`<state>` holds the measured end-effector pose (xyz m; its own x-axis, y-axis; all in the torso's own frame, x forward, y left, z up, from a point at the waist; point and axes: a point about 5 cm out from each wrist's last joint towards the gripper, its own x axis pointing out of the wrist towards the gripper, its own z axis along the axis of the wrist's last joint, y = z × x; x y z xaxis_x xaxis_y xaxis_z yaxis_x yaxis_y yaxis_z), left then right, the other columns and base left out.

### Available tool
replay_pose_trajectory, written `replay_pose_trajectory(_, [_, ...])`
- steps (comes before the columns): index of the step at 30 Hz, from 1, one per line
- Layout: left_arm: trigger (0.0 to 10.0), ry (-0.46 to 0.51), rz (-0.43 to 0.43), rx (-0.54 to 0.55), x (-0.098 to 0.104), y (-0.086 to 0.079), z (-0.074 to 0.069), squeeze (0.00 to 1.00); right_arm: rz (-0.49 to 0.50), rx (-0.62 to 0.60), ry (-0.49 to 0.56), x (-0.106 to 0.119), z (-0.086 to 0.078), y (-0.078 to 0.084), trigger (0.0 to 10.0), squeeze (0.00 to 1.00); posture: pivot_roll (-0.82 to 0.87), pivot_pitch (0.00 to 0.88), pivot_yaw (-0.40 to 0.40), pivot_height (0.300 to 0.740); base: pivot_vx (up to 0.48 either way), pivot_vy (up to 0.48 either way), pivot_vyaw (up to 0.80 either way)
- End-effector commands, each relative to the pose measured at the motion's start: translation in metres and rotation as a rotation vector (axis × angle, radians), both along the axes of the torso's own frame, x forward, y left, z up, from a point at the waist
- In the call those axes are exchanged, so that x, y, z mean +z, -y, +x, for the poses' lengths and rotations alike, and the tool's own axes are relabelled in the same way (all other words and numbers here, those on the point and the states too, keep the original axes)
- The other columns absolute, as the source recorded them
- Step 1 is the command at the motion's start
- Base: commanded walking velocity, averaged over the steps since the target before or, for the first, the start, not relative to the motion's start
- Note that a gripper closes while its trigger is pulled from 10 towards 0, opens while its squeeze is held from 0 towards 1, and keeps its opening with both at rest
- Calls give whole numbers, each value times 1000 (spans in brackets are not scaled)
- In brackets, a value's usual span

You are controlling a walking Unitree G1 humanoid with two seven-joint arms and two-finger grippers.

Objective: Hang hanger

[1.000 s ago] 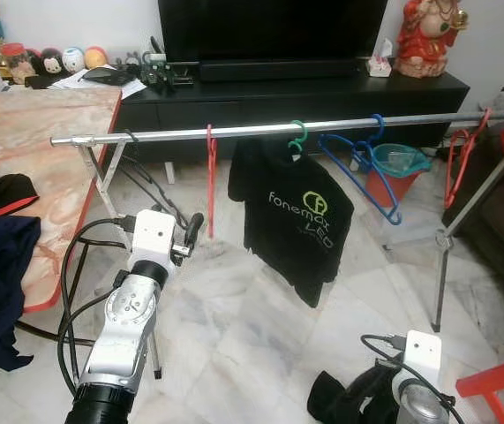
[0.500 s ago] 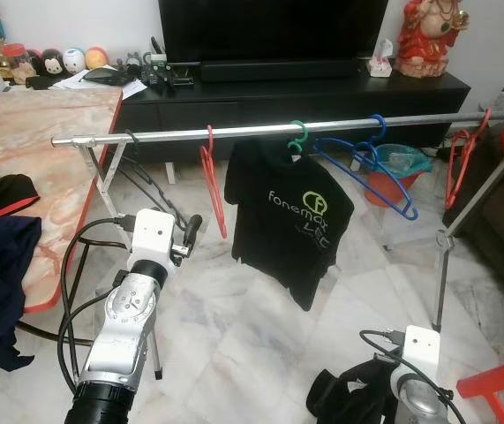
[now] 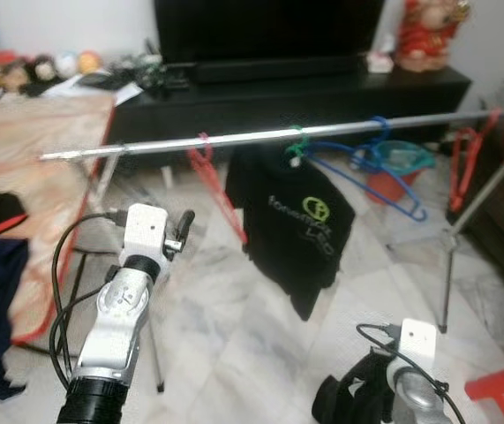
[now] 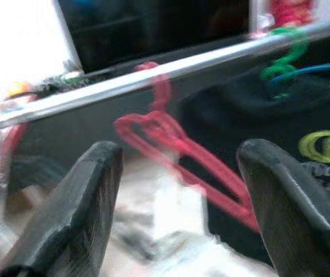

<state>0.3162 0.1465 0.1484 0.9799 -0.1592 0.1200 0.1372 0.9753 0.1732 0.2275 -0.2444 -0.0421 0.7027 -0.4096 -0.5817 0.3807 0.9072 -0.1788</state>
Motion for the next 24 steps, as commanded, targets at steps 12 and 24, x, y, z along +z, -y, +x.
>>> replay_pose_trajectory(12, [10000, -3, 7, 3, 2, -5, 0, 0, 4, 14, 17, 2, 5, -5, 10000, 0, -91, 0, -10, 740, 291, 0, 0])
replay_pose_trajectory(24, [10000, -15, -1, 8, 1, -6, 0, 0, 6, 13, 25, 3, 6, -5, 10000, 0, -89, 0, -11, 740, 291, 0, 0])
